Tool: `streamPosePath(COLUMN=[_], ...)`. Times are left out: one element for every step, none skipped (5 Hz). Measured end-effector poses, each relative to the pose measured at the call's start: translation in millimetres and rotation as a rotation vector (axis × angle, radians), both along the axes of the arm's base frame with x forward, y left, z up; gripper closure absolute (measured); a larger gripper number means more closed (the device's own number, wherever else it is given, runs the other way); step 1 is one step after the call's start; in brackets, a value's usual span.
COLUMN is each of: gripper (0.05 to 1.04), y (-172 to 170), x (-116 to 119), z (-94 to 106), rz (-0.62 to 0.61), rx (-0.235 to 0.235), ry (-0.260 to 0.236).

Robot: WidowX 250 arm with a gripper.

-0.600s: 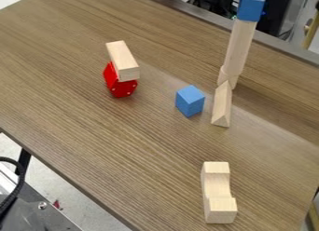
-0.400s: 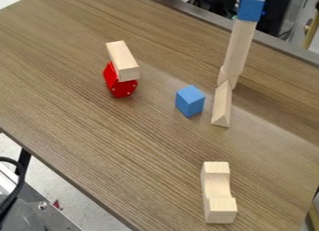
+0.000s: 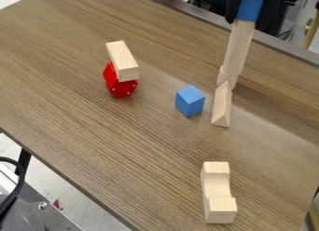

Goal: Remove the cube from the tower and put it in the middle of the table

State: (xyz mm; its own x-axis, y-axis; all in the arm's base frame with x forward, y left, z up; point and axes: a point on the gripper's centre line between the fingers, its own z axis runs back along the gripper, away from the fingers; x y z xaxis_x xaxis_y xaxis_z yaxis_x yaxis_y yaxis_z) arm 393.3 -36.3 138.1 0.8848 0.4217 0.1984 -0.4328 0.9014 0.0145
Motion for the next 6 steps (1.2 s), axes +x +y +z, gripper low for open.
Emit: streamPosePath(gripper=[0.486,0.486,0.486,0.486,0.486,0.486], y=[1.2,16.1,40.4,76.4,105.7,117.6], x=[-0.9,2.4,0.9,-4.4,-2.8,1.2], z=[0.6,21.9,36.6,30.4,-0.3,-36.6], rz=[0.015,0.066,0.145,0.251,0.306,0.31], rx=[-0.02,-0.05,-0.085,-0.103,-0.058,-0.021], ry=[0.009,-0.042,-0.08,-0.065,0.013,0.075])
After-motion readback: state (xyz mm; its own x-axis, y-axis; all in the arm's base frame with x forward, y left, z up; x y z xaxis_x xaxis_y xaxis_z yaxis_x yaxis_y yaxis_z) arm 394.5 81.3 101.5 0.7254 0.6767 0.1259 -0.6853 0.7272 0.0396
